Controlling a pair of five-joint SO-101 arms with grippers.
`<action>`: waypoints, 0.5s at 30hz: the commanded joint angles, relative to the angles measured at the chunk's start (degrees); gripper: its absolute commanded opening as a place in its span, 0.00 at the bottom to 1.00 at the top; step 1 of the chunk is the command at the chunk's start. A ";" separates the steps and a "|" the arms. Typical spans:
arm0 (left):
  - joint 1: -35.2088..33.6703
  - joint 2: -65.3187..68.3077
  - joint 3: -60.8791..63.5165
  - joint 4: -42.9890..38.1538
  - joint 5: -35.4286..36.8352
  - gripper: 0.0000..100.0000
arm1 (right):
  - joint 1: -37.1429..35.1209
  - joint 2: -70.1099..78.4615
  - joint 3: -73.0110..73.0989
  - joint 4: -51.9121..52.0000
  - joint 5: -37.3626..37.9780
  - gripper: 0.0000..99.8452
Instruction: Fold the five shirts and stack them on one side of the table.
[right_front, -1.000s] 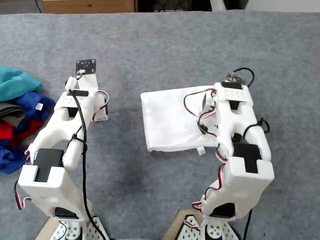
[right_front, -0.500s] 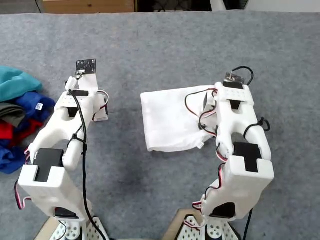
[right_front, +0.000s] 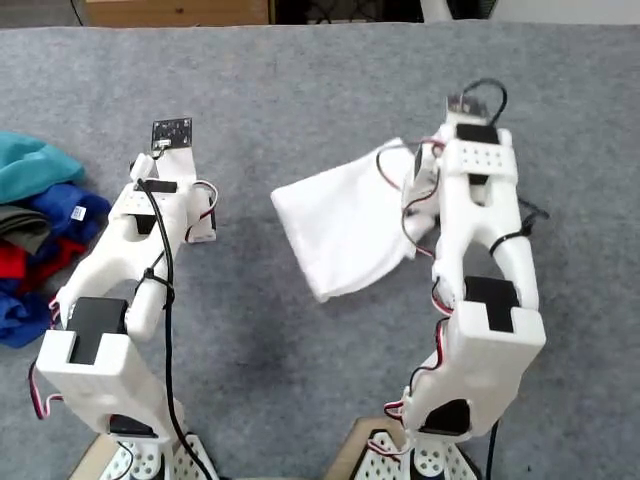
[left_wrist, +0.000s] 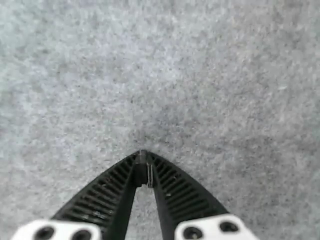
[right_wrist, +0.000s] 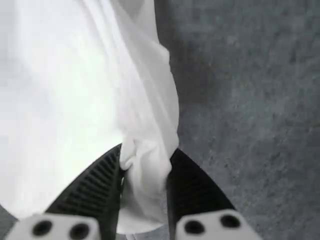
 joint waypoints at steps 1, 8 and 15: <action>0.31 -3.16 0.04 -0.88 -0.44 0.03 | 2.99 0.04 -9.36 0.35 5.01 0.01; 0.31 -3.16 0.04 -0.97 -0.44 0.03 | 13.89 9.45 -23.87 2.64 12.48 0.01; 0.31 -3.16 0.04 -1.05 -0.44 0.03 | 22.07 19.12 -40.31 7.21 15.74 0.01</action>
